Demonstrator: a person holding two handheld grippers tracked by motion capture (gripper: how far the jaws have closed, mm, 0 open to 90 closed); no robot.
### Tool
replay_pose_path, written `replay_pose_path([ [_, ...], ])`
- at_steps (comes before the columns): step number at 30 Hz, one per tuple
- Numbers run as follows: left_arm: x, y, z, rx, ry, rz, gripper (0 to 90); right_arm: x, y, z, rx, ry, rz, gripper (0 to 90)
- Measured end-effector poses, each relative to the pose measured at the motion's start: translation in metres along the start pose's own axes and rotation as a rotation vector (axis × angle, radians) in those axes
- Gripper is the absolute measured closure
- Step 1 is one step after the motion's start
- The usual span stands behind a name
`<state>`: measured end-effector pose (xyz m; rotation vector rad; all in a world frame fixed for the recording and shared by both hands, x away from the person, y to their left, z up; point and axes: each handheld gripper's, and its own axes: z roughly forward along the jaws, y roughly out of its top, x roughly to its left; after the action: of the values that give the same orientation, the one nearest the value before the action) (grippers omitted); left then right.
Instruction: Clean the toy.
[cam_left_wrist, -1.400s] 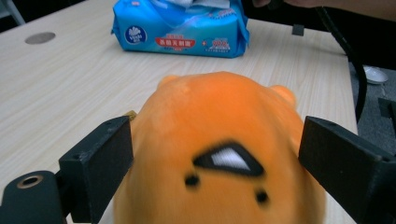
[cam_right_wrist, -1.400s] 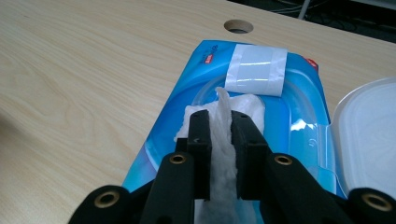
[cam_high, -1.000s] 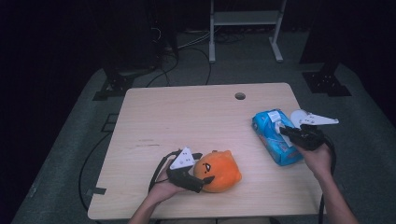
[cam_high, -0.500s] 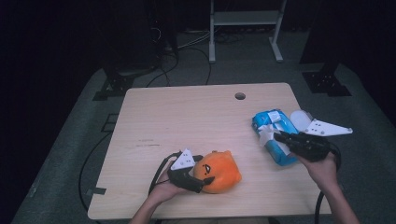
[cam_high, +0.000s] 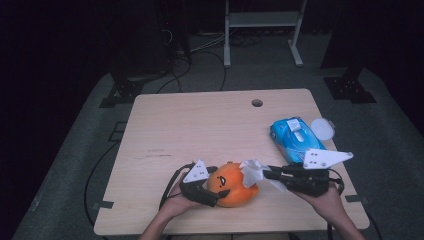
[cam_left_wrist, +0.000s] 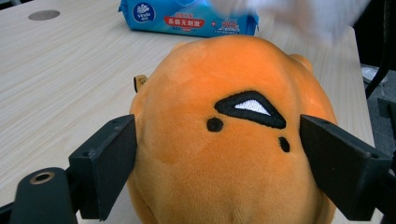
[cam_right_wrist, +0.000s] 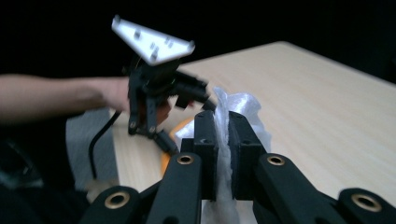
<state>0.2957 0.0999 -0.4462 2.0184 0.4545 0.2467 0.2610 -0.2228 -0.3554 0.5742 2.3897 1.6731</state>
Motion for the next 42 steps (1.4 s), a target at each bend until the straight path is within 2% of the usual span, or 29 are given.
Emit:
replay_pose_path([
  [1,0.0,0.0,0.0,0.001,0.001,0.002,13.7,0.0,0.0,0.0,0.0,0.0,0.0,82.7],
  [2,0.0,0.0,0.0,0.002,0.002,0.003,13.8,-0.001,-0.004,0.014,0.046,0.01,0.001,82.7],
  [3,-0.001,0.001,0.001,0.005,0.002,0.008,13.8,-0.001,-0.004,0.014,0.046,0.01,0.001,82.7],
  [4,-0.001,0.001,0.001,0.005,0.001,0.01,13.8,-0.003,-0.009,0.028,0.086,0.02,-0.003,82.6],
  [5,-0.001,0.001,0.001,0.005,0.0,0.011,13.8,-0.003,-0.009,0.028,0.086,0.02,-0.003,82.6],
  [7,-0.002,0.001,0.002,0.004,-0.004,0.018,14.1,-0.004,-0.012,0.043,0.135,0.0,-0.033,81.8],
  [10,-0.004,0.002,0.002,0.005,-0.008,0.03,14.8,-0.01,-0.014,0.06,0.153,-0.001,-0.033,79.9],
  [12,-0.005,0.002,0.002,0.007,-0.009,0.04,14.9,-0.012,-0.013,0.069,0.174,-0.02,-0.057,75.3],
  [14,-0.005,0.002,0.002,0.006,-0.011,0.042,14.9,-0.014,-0.012,0.076,0.19,-0.006,-0.061,69.6],
  [16,-0.005,0.002,0.002,0.006,-0.013,0.046,15.0,-0.016,-0.011,0.081,0.209,-0.018,-0.077,63.7],
  [21,-0.007,0.002,0.002,0.006,-0.02,0.075,16.5,-0.021,-0.01,0.085,0.212,-0.016,-0.095,48.1],
  [25,-0.009,0.004,0.004,0.012,-0.028,0.102,16.5,-0.026,-0.01,0.091,0.237,0.003,-0.099,42.9],
  [28,-0.01,0.003,0.004,0.026,-0.046,0.13,16.4,-0.029,-0.011,0.096,0.238,0.038,-0.094,44.8],
  [31,-0.011,0.002,0.004,0.029,-0.067,0.147,16.3,-0.028,-0.015,0.097,0.231,0.086,-0.074,56.8],
  [34,-0.009,0.001,0.003,0.02,-0.077,0.132,15.8,-0.026,-0.019,0.095,0.219,0.096,-0.066,68.5],
  [38,-0.008,0.0,0.002,0.007,-0.078,0.124,15.2,-0.024,-0.02,0.086,0.212,0.09,-0.072,77.5],
  [40,-0.008,0.0,0.003,0.008,-0.072,0.124,15.0,-0.019,-0.021,0.08,0.217,0.06,-0.101,79.0],
  [42,-0.007,0.001,0.004,0.008,-0.063,0.104,14.6,-0.011,-0.022,0.073,0.231,0.019,-0.15,79.9],
])
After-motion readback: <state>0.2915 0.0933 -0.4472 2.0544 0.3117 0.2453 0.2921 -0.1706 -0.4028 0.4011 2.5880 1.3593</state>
